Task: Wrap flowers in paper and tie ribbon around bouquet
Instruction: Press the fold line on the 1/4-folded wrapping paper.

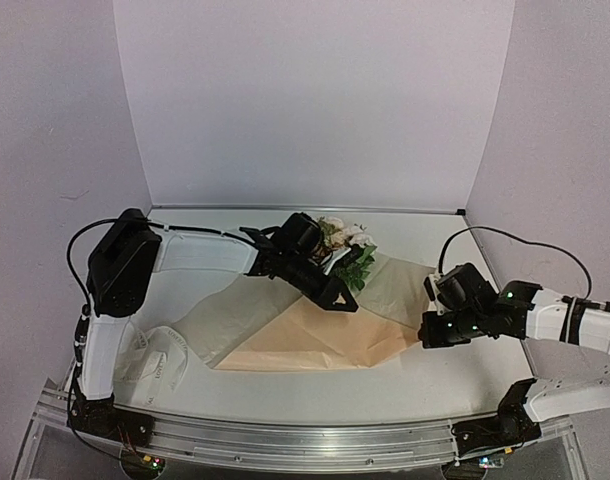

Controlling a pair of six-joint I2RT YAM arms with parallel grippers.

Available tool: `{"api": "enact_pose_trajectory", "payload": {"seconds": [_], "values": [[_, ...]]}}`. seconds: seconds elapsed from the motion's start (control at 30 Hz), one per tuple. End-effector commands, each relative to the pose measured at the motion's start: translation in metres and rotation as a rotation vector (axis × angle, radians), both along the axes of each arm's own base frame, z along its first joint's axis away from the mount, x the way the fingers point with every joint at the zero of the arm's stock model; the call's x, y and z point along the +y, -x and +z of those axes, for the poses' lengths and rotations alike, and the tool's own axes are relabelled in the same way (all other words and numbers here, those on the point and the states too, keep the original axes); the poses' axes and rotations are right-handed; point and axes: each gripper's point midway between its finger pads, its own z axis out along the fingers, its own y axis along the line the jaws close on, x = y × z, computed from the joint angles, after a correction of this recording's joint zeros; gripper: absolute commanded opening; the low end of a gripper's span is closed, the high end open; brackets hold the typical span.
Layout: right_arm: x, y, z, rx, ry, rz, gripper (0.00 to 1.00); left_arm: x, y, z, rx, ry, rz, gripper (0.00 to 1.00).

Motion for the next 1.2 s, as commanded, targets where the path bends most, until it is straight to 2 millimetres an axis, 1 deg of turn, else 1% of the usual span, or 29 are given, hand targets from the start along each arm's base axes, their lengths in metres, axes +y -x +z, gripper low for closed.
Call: {"api": "enact_pose_trajectory", "payload": {"seconds": [0.0,0.07,0.17,0.23,0.37,0.47,0.6,0.73,0.87,0.9,1.03,1.13,1.17], "values": [[0.011,-0.001,0.013,-0.009,-0.031,0.040,0.00,-0.033,0.003,0.007,-0.039,0.101,-0.118,0.23],[0.017,0.003,0.013,0.013,-0.053,0.066,0.00,-0.046,0.001,-0.001,-0.073,0.088,-0.148,0.22],[0.024,0.007,0.017,0.039,-0.080,0.094,0.00,-0.055,-0.005,-0.022,-0.077,0.059,-0.160,0.20],[0.025,0.008,0.019,0.049,-0.083,0.102,0.00,-0.060,-0.009,-0.030,-0.082,0.054,-0.159,0.20],[0.030,0.008,0.024,0.061,-0.085,0.115,0.00,-0.068,-0.010,-0.041,-0.092,0.039,-0.171,0.20],[0.033,0.008,0.027,0.061,-0.082,0.123,0.00,-0.072,-0.009,-0.054,-0.106,0.012,-0.165,0.21],[0.038,0.007,0.029,0.061,-0.073,0.134,0.00,-0.076,-0.013,-0.066,-0.123,-0.017,-0.129,0.21],[0.039,0.006,0.030,0.055,-0.055,0.138,0.00,-0.079,-0.014,-0.071,-0.132,-0.029,-0.112,0.21],[0.031,0.003,0.032,0.035,-0.018,0.107,0.00,-0.079,-0.018,-0.064,-0.146,-0.027,-0.091,0.21],[0.028,0.003,0.032,0.033,-0.007,0.098,0.00,-0.079,-0.018,-0.059,-0.151,-0.019,-0.089,0.21],[0.019,0.003,0.030,0.022,0.020,0.081,0.00,-0.071,-0.015,-0.028,-0.181,0.023,-0.079,0.22],[0.012,0.003,0.027,0.015,0.052,0.067,0.00,-0.058,-0.015,0.007,-0.191,0.074,-0.063,0.25],[0.009,0.003,0.026,0.012,0.064,0.063,0.00,-0.052,-0.014,0.013,-0.187,0.082,-0.054,0.26]]}}
